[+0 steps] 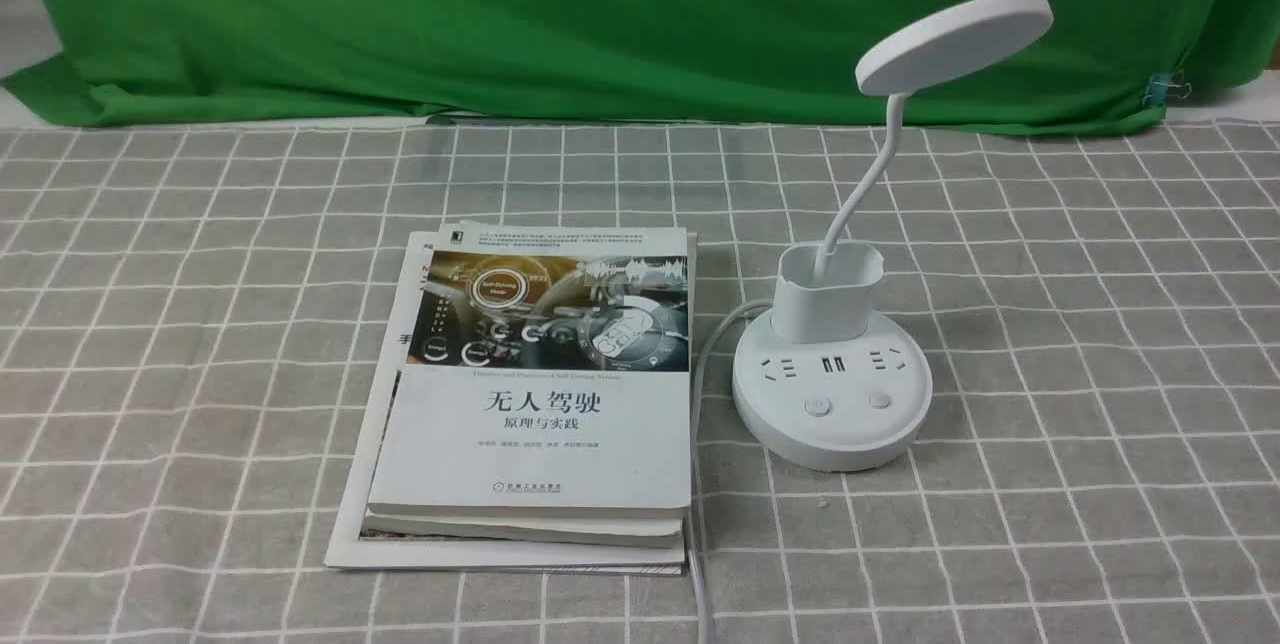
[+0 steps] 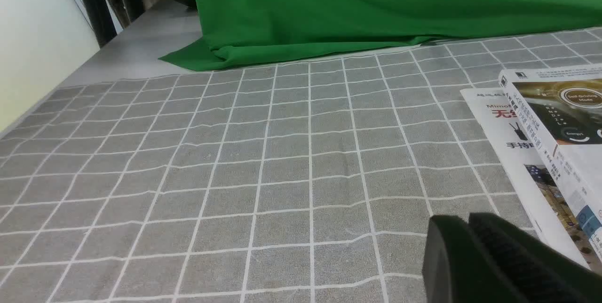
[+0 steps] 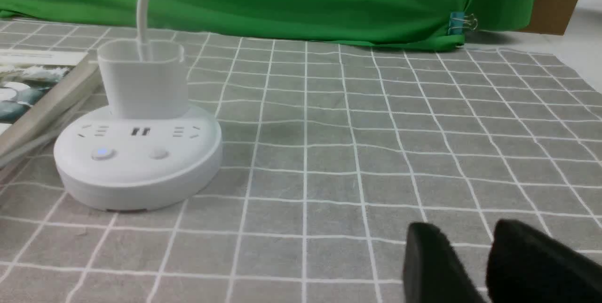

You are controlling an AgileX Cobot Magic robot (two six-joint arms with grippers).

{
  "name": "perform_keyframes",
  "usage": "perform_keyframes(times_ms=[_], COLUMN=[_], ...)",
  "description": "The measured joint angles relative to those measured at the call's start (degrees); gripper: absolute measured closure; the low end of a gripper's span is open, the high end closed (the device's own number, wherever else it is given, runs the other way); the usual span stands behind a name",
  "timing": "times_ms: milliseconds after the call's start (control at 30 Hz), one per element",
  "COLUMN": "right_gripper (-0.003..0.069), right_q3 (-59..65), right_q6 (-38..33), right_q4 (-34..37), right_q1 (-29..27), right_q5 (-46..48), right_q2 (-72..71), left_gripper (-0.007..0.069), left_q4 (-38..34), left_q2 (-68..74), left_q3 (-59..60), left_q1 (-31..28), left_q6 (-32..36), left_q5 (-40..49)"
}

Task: Turn on the desk lamp on the grey coffee tablecloth with your hand.
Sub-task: 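Press the button on the base of the white desk lamp with the right gripper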

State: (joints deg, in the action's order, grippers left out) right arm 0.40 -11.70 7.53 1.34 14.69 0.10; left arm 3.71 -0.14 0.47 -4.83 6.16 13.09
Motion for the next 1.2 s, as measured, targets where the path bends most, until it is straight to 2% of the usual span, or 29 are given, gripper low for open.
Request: perform_keyframes(times_ms=[1033, 1100, 1200], right_gripper=[0.0414, 0.0414, 0.0414], right_q3=[0.0, 0.0, 0.0], right_q6=[0.02, 2.11, 11.7], right_q4=[0.0, 0.74, 5.23], right_q1=[0.0, 0.0, 0.0], right_q5=[-0.78, -2.08, -5.75], right_q2=[0.0, 0.0, 0.0], left_gripper=[0.0606, 0.0606, 0.0606], left_q4=[0.0, 0.0, 0.0], left_q2=[0.0, 0.0, 0.0], left_q3=[0.0, 0.0, 0.0], left_q1=[0.0, 0.0, 0.0], left_q6=[-0.03, -0.03, -0.03], left_q5=[0.0, 0.0, 0.0])
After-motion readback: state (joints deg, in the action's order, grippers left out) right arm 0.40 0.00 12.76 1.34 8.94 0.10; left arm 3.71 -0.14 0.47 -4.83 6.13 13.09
